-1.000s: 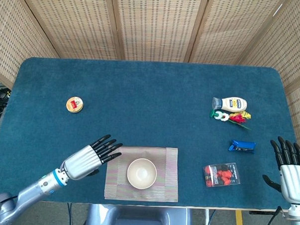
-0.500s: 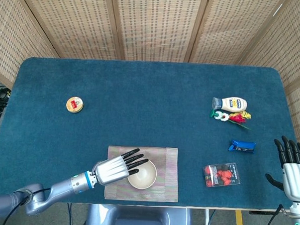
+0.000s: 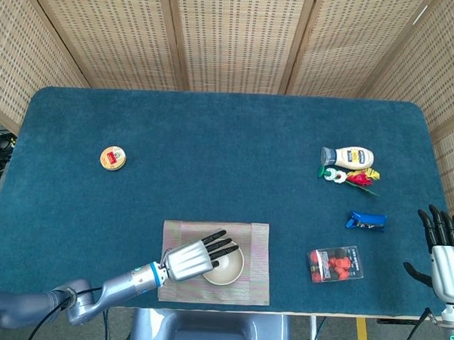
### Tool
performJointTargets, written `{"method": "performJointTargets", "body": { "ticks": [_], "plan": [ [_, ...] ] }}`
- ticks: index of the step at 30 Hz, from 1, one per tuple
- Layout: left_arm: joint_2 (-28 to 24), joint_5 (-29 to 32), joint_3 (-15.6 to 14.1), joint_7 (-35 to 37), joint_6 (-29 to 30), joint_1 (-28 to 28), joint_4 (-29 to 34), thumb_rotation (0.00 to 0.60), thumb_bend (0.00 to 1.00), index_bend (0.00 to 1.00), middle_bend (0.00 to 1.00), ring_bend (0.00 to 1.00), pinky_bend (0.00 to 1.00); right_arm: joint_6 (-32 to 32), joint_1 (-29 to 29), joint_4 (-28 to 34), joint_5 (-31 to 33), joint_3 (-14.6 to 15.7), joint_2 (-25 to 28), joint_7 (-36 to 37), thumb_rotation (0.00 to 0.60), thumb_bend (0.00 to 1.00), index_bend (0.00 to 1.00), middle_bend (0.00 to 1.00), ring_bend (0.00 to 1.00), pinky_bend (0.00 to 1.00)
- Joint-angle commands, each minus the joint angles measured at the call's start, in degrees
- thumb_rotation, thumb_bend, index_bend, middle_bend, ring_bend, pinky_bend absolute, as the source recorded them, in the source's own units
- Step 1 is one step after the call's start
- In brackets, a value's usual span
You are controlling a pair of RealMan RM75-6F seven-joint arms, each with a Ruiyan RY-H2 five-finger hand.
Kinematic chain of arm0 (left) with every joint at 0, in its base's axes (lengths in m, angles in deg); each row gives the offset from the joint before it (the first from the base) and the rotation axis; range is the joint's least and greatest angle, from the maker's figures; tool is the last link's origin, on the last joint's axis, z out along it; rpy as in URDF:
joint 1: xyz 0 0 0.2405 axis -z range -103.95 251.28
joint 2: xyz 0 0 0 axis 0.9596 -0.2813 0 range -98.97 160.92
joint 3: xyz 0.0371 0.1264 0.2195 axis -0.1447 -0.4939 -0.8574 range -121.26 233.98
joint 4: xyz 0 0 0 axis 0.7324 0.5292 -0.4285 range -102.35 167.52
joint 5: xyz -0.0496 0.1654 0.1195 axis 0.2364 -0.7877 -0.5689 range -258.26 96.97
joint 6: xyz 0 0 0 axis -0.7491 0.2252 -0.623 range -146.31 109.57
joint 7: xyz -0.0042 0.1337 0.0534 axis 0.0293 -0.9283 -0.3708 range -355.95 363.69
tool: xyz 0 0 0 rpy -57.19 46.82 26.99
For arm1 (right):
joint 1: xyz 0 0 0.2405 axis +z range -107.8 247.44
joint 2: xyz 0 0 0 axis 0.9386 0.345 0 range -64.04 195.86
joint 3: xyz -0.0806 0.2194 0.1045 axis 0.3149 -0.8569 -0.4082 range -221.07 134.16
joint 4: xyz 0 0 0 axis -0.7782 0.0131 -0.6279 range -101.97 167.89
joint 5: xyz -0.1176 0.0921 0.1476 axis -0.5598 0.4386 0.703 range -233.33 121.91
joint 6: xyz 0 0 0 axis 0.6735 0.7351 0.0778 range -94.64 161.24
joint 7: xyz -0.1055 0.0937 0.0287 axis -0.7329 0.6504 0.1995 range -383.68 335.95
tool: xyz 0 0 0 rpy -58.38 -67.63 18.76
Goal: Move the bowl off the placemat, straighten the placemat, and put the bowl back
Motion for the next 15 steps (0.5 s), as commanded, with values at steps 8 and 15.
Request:
{"method": "performJointTargets", "body": {
  "ticks": [8,15],
  "plan": [
    [-1.9,3.37,1.97,-0.56,3.35,-0.01,1.37,0.6,0.45,0.65,0.0,0.0,0.0,-0.71,0.08,0.48,-0.23,0.43,0.75,0.97,0.6,0.0,0.04,0.0,0.0,0.0],
    [-6.71,9.1,5.33,2.0,5.74,-0.89,2.73,0.6,0.45,0.65,0.0,0.0,0.0,-0.42,0.01,1.0,-1.03,0.84,0.91,0.64,0.6,0.0,0.04,0.0,0.0,0.0]
  ]
}}
